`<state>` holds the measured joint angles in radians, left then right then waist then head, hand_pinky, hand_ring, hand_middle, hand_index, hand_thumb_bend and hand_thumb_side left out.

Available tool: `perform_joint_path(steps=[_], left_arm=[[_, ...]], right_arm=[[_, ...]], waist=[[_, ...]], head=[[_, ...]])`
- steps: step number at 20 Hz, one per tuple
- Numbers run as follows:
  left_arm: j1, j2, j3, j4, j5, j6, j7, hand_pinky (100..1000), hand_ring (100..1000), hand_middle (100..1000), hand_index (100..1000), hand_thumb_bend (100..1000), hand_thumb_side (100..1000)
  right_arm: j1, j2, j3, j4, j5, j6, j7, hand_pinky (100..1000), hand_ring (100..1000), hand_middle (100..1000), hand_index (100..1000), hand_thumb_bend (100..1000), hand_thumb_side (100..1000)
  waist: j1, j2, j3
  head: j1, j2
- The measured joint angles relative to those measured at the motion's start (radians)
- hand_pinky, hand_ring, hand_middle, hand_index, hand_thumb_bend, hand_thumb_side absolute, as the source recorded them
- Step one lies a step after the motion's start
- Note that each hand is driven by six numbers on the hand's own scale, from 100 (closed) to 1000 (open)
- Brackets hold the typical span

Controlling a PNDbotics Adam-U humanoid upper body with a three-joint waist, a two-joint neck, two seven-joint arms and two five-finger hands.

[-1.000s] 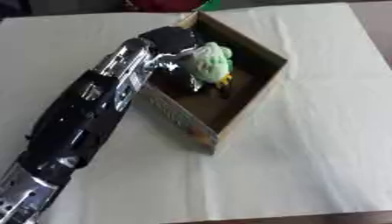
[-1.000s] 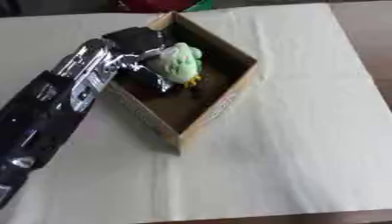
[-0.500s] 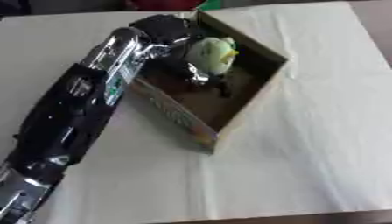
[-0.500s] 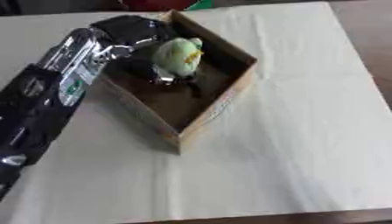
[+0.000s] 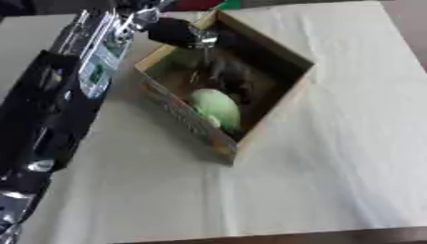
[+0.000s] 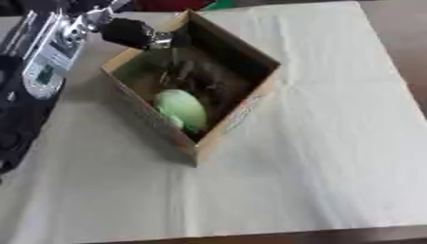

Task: Pick up objects on the table and place them in the box.

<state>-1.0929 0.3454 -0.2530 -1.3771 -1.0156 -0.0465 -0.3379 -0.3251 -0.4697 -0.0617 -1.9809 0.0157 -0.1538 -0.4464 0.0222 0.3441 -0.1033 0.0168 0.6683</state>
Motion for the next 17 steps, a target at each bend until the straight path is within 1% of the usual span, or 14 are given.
perform_joint_path(steps=[1,2,3,4,5,6,7,8,9,10,12,14,15,17], left_arm=[[0.002,0.007,0.006,-0.019,0.016,0.006,0.003,657,842,828,908,663,1000],[0.005,0.013,0.014,-0.039,0.033,0.014,0.007,656,838,825,905,653,1000],[0.009,0.021,0.023,-0.062,0.052,0.024,0.015,645,819,812,892,584,1000],[0.015,0.029,0.034,-0.088,0.074,0.038,0.026,642,812,807,889,559,1000],[0.023,0.038,0.046,-0.115,0.099,0.056,0.042,632,787,793,884,421,972],[0.034,0.049,0.06,-0.149,0.131,0.079,0.065,627,772,785,882,313,935],[0.049,0.06,0.075,-0.184,0.167,0.106,0.094,620,746,772,872,100,948],[0.065,0.071,0.089,-0.223,0.208,0.136,0.13,619,742,766,870,100,860],[0.084,0.083,0.103,-0.263,0.254,0.168,0.171,616,719,751,858,100,818],[0.106,0.095,0.117,-0.306,0.305,0.2,0.219,614,712,744,850,100,813],[0.159,0.12,0.144,-0.399,0.416,0.259,0.331,602,692,734,836,100,835],[0.22,0.14,0.168,-0.49,0.535,0.305,0.45,597,684,738,837,100,869],[0.25,0.147,0.178,-0.528,0.596,0.316,0.51,596,684,742,839,100,880],[0.305,0.16,0.199,-0.574,0.705,0.304,0.624,595,683,740,840,100,902]], right_arm=[[0.0,0.0,0.0,0.0,0.0,0.0,-0.001,803,1000,684,813,100,1000],[0.0,0.0,0.0,0.0,0.0,-0.001,-0.002,803,1000,684,813,100,1000],[0.001,0.0,0.0,0.0,0.0,0.0,-0.003,802,1000,684,813,100,1000],[0.002,0.0,-0.001,0.0,0.0,0.0,-0.004,802,1000,684,813,100,1000],[0.004,0.0,-0.002,0.0,0.0,-0.001,-0.006,802,1000,685,813,100,1000],[0.006,0.0,-0.003,0.0,0.0,0.0,-0.007,802,1000,686,813,100,1000],[0.008,0.0,-0.005,0.0,0.0,0.0,-0.009,801,1000,688,814,100,1000],[0.008,0.0,-0.006,0.0,0.0,-0.002,-0.011,801,1000,688,814,100,1000],[0.008,-0.001,-0.006,0.0,0.0,-0.004,-0.013,801,995,691,816,100,1000],[0.008,-0.001,-0.007,0.0,0.0,-0.005,-0.016,801,994,692,816,100,1000],[0.001,-0.001,-0.01,0.0,0.0,-0.009,-0.025,800,989,697,818,100,1000],[-0.011,-0.004,-0.012,0.0,0.0,-0.015,-0.032,799,984,699,820,100,1000],[-0.017,-0.007,-0.012,0.0,-0.001,-0.018,-0.035,799,982,702,822,100,1000],[-0.03,-0.011,-0.012,0.0,-0.003,-0.025,-0.041,799,978,710,824,100,1000]], waist=[[0.0,-0.001,0.001],[-0.001,-0.003,0.002],[-0.001,-0.006,0.005],[-0.002,-0.008,0.007],[-0.003,-0.011,0.01],[-0.004,-0.013,0.013],[-0.004,-0.015,0.017],[-0.004,-0.018,0.021],[-0.004,-0.021,0.025],[-0.005,-0.023,0.03],[-0.009,-0.027,0.04],[-0.014,-0.031,0.048],[-0.016,-0.033,0.052],[-0.018,-0.036,0.058]], head=[[0.0,0.0],[0.0,0.001],[-0.001,0.001],[-0.001,0.002],[-0.002,0.004],[-0.002,0.007],[-0.003,0.008],[-0.003,0.009],[-0.004,0.009],[-0.006,0.011],[-0.01,0.018],[-0.011,0.026],[-0.011,0.027],[-0.011,0.031]])
